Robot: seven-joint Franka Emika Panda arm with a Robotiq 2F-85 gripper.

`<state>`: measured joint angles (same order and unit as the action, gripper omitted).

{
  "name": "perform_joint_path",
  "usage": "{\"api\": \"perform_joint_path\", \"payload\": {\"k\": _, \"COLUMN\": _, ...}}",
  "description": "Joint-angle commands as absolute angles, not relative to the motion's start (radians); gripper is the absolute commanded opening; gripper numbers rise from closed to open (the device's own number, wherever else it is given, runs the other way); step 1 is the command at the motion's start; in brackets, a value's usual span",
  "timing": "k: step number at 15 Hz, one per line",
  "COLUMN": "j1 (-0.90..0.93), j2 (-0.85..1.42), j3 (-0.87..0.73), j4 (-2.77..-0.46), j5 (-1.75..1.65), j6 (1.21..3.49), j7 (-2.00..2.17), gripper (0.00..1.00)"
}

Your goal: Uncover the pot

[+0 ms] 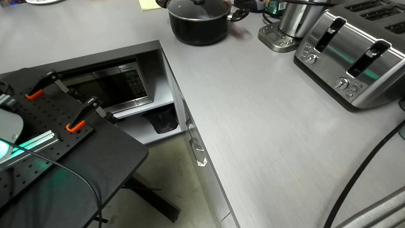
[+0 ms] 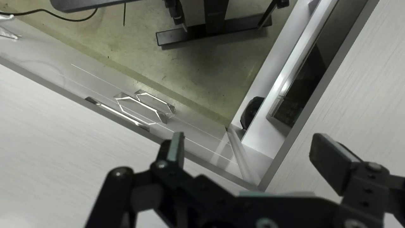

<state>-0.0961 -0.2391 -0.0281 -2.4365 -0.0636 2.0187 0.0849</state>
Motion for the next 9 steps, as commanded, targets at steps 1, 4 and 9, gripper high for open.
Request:
{"api": "perform_joint_path", "payload": {"k": 1, "j1": -0.105, "j2": -0.070, "j3": -0.060, "j4": -2.279, "j5": -0.050, "j6": 2.041, "j7": 0.097, "gripper": 1.00}}
{"api": "perform_joint_path", "payload": {"k": 4, "j1": -0.112, "j2": 0.045, "j3": -0.082, "j4": -2.158, "j5": -0.037, "j6": 2.054, "j7": 0.096, "gripper": 1.00}}
{"api": "perform_joint_path", "payload": {"k": 9, "j1": -0.117, "j2": 0.224, "j3": -0.101, "j4": -1.952, "j5": -0.012, "j6": 2.057, "j7": 0.100, "gripper": 1.00}}
